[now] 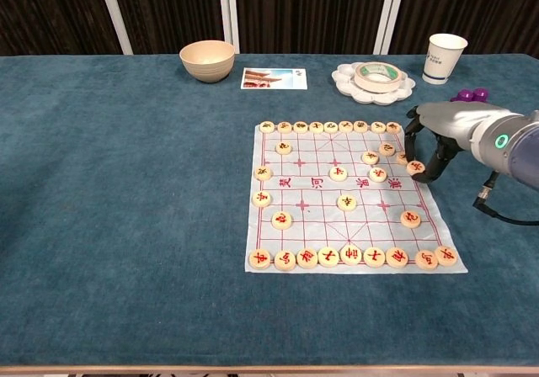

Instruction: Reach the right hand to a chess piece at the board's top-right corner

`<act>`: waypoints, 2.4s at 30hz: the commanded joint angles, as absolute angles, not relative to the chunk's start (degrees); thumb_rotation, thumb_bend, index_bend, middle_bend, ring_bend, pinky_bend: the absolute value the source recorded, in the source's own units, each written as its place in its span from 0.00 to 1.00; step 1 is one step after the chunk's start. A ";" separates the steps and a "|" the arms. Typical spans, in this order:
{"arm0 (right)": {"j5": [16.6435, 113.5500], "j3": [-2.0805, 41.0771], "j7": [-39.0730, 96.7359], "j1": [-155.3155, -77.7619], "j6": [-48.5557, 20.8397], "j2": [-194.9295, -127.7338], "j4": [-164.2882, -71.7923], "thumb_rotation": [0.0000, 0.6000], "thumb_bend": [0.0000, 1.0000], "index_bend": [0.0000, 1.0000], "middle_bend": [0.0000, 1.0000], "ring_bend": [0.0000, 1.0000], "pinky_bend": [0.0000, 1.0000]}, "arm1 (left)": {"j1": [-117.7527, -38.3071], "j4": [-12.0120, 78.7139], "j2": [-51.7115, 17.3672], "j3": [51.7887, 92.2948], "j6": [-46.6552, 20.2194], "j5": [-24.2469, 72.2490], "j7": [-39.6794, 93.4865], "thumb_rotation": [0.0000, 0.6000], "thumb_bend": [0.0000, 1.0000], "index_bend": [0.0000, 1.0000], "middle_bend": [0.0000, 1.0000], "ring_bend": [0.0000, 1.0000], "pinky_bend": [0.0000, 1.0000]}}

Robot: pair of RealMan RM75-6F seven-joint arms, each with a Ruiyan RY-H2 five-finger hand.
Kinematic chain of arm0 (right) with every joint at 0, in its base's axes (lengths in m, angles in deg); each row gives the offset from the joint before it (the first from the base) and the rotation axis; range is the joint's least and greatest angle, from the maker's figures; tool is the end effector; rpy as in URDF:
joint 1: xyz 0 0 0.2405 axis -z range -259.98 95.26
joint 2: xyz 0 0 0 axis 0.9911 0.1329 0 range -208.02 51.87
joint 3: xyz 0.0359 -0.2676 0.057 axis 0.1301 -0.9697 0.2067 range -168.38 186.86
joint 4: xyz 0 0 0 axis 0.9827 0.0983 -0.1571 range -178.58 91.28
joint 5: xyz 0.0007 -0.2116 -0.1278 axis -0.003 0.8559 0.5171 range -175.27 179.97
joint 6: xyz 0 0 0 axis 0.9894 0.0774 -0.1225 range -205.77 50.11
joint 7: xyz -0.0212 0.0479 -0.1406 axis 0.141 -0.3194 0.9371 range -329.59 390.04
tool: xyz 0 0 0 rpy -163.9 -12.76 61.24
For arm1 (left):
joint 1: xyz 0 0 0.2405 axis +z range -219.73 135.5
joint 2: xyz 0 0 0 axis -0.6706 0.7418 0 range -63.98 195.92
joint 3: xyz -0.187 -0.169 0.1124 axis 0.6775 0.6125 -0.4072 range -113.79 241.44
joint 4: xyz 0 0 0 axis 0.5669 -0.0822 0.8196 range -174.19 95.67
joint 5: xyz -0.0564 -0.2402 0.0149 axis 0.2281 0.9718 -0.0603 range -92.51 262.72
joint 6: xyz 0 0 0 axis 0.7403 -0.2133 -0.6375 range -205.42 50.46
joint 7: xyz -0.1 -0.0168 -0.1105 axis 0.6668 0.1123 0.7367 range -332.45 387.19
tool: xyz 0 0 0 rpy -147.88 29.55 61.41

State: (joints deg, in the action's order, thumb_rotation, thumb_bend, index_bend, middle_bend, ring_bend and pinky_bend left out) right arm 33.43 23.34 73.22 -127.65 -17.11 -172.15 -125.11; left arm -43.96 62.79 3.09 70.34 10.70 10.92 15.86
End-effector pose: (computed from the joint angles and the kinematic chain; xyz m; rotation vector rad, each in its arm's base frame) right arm -0.1925 -0.3916 -0.0645 1.5905 -1.0798 0.5492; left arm -0.3366 0.1832 0.1498 -1.1618 -0.9157 -0.7765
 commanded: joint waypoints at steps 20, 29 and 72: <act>23.58 26.19 76.32 -134.09 -22.57 -171.03 -120.32 1.00 0.38 0.53 0.00 0.05 0.09 | -44.20 62.22 2.72 70.72 10.50 11.75 15.25 1.00 0.00 0.07 0.00 0.00 0.00; 23.55 25.77 75.34 -135.22 -23.33 -172.74 -117.31 1.00 0.38 0.53 0.00 0.05 0.09 | -44.15 62.16 2.74 70.79 10.60 11.89 15.23 1.00 0.00 0.07 0.00 0.00 0.00; 22.36 24.27 74.39 -135.86 -24.68 -174.06 -112.84 1.00 0.38 0.53 0.00 0.05 0.09 | -44.26 62.24 2.45 70.67 10.59 11.97 14.32 1.00 0.00 0.07 0.00 0.00 0.00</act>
State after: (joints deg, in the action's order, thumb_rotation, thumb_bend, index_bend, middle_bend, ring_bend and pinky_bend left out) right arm 22.37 24.26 74.40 -135.86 -24.68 -174.06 -112.84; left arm -44.26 62.24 2.44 70.67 10.60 11.97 14.31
